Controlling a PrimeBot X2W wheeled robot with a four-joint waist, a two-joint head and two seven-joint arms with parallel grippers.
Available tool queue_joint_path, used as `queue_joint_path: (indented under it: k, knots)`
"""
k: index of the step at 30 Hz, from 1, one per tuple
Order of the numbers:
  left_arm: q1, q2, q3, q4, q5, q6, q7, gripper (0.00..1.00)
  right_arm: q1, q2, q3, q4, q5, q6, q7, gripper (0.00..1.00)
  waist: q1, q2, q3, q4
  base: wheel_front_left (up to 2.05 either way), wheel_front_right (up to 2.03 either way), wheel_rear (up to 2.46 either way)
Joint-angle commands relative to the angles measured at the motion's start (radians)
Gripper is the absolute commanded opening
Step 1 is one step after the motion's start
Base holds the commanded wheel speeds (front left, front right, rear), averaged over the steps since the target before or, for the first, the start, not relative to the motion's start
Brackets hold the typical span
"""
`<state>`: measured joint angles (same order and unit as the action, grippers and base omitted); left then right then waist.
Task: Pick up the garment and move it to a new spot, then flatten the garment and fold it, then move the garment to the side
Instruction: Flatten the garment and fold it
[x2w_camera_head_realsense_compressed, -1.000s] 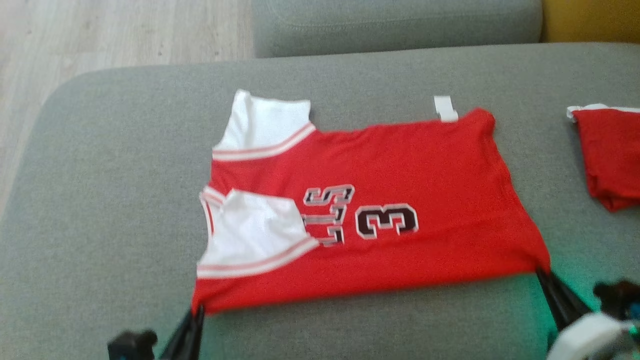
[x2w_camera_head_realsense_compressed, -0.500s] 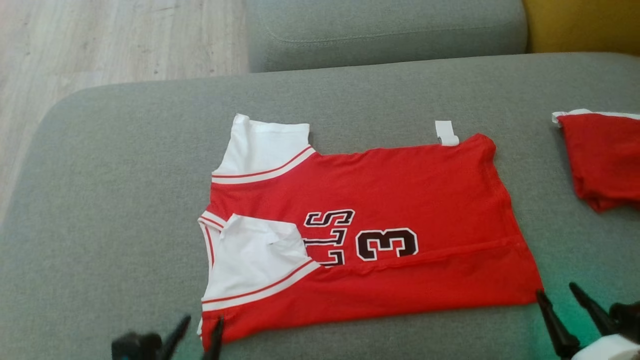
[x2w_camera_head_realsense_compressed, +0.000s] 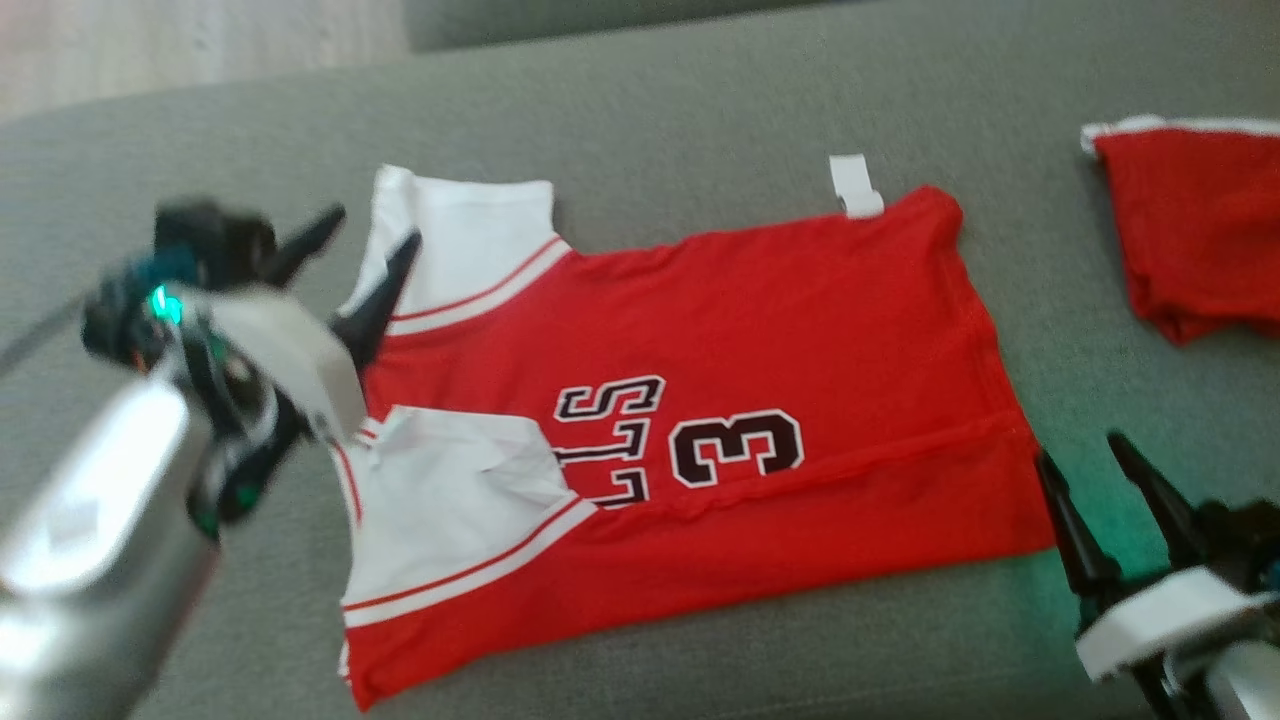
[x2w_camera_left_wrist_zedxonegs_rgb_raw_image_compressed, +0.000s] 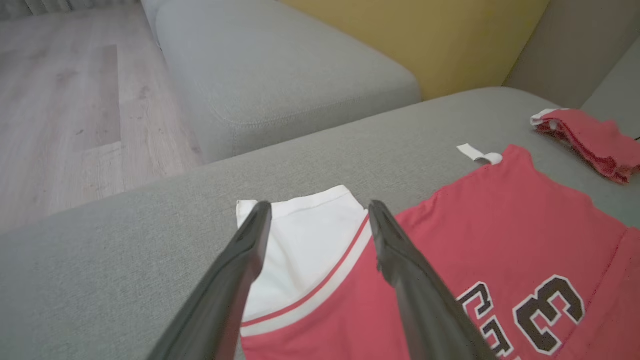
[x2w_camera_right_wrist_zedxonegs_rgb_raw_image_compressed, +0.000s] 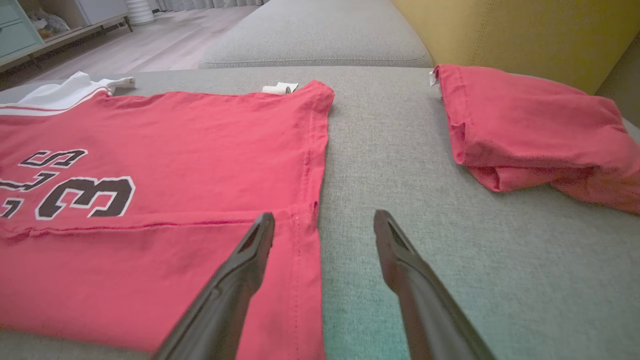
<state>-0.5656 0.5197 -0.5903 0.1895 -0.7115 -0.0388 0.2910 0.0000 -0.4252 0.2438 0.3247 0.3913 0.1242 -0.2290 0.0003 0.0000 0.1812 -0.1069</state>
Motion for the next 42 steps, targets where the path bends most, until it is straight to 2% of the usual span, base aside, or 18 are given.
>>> queue_joint_path:
  k: [1,10,16,23,24,25,26,27,33,42]
  knots:
    - [-0.101,0.028,0.033,0.025,-0.006,-0.018,0.036,1.0,-0.029,-0.021,0.018,-0.03,-0.013,0.007,-0.013,1.0,-0.0003,0.0,0.054,-0.045,0.0,0.0,0.0]
    - [-0.344,0.025,0.003,0.291,-0.005,-0.069,0.155,1.0,-0.099,0.009,0.05,-0.035,-0.014,0.007,-0.018,1.0,-0.0003,0.0,0.154,-0.131,0.0,0.0,0.0]
    - [-0.456,0.052,-0.018,0.491,0.042,-0.07,0.185,1.0,-0.135,0.021,0.072,-0.027,-0.011,0.007,-0.024,1.0,-0.0003,0.0,0.219,-0.176,0.0,0.0,0.0]
    - [-0.488,0.046,-0.023,0.601,0.044,-0.07,0.177,1.0,-0.148,0.027,0.073,-0.016,-0.01,0.007,-0.028,1.0,-0.0003,0.0,0.24,-0.178,0.0,0.0,0.0]
    - [-0.492,0.043,-0.024,0.606,0.041,-0.072,0.171,0.81,-0.149,0.026,0.07,-0.015,-0.01,0.007,-0.029,1.0,-0.0003,0.0,0.241,-0.174,0.0,0.0,0.0]
    - [-0.496,0.04,-0.024,0.608,0.041,-0.073,0.161,0.4,-0.15,0.026,0.069,-0.014,-0.011,0.007,-0.029,1.0,-0.0003,0.0,0.242,-0.169,0.0,0.0,0.0]
    - [-0.5,0.037,-0.027,0.609,0.044,-0.074,0.149,0.13,-0.152,0.024,0.068,-0.014,-0.013,0.007,-0.029,1.0,-0.0003,0.0,0.242,-0.165,0.0,0.0,0.0]
    - [-0.503,0.034,-0.028,0.611,0.045,-0.075,0.139,0.0,-0.155,0.022,0.067,-0.014,-0.014,0.007,-0.03,1.0,-0.0003,0.0,0.242,-0.16,0.0,0.0,0.0]
    - [-0.524,0.012,-0.034,0.613,0.026,-0.083,0.108,0.0,-0.207,0.002,0.08,-0.029,-0.008,0.007,-0.026,1.0,-0.0003,0.0,0.24,-0.137,0.0,0.0,0.0]
    - [-0.555,-0.005,-0.066,0.596,0.002,-0.09,0.091,0.0,-0.436,-0.046,0.176,-0.001,0.072,0.007,0.066,1.0,-0.0003,0.0,0.241,-0.11,0.0,0.0,0.0]
